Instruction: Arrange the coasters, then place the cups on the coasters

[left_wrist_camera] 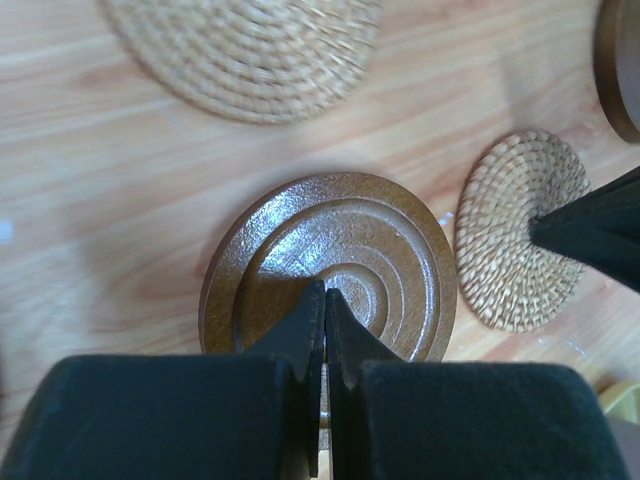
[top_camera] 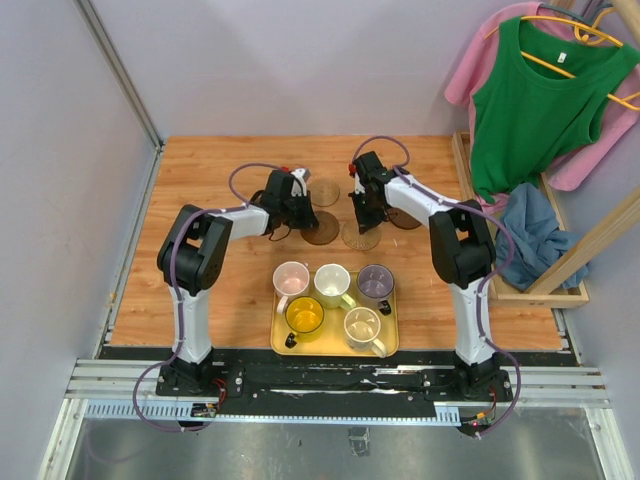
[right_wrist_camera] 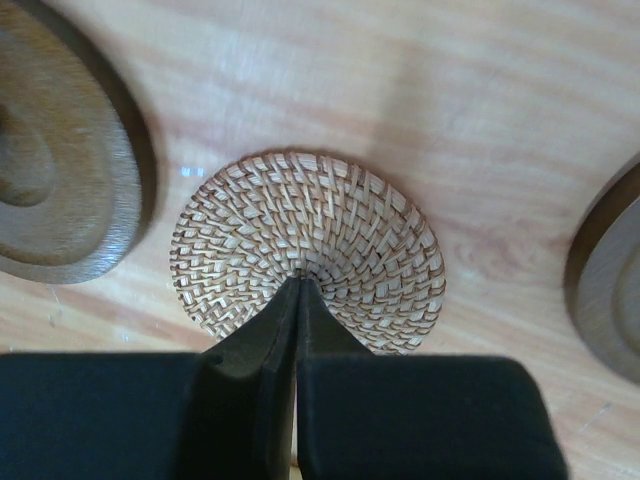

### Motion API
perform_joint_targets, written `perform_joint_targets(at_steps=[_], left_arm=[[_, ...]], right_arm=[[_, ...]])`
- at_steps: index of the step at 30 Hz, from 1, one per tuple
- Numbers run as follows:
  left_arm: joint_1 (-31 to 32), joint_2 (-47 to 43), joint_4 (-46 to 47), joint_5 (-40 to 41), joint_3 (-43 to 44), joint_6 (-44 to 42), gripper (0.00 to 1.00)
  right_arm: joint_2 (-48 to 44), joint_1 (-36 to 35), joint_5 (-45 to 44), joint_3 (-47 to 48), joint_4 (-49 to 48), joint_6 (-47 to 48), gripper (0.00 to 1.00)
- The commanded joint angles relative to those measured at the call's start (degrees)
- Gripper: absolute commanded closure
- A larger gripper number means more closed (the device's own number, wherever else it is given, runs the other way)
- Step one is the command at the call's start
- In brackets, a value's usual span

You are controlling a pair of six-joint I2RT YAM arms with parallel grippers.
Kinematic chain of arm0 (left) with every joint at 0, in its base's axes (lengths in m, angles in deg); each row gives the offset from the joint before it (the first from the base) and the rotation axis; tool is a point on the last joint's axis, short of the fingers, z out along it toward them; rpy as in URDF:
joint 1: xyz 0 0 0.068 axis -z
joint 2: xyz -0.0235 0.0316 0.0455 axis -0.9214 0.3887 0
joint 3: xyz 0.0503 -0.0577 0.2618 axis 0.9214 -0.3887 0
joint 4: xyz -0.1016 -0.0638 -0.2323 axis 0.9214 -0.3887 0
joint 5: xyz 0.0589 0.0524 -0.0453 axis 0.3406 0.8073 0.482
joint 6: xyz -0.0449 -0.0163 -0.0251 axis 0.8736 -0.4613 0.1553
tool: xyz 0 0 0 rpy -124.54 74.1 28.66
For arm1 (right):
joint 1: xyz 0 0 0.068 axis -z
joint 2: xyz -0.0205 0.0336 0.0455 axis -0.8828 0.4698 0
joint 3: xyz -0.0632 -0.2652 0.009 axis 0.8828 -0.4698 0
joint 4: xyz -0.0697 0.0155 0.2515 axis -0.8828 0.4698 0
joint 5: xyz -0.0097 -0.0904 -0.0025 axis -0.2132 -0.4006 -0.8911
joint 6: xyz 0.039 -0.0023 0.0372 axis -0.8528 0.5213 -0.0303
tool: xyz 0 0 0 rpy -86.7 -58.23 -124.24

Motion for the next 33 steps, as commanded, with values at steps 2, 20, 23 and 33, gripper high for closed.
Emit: perform_joint_targets(at_steps=[2,20,23,33], left_arm=[[-3.75,2.66,-2.37,1.72,3.71,0.74,1.00],[-7.49,3.73,-4.56,2.17,7.63,-1.08,1.00],[-8.30,2.62,-3.97,1.94,6.31,-0.98,0.99],[-8.72,2.14,-4.05,0.50,6.16,-1.00,1.00]], right_arm=[[7.72,4.80,-4.36,7.18,2.02,1.64,0.99],[6.27,6.14,4.80,18.91,-4.98,5.02,0.99],[8.88,5.14,5.81,23.67,-4.65,5.69,0.99],[16.79,1.82,14.08,32.00,-12.00,3.75,0.99]])
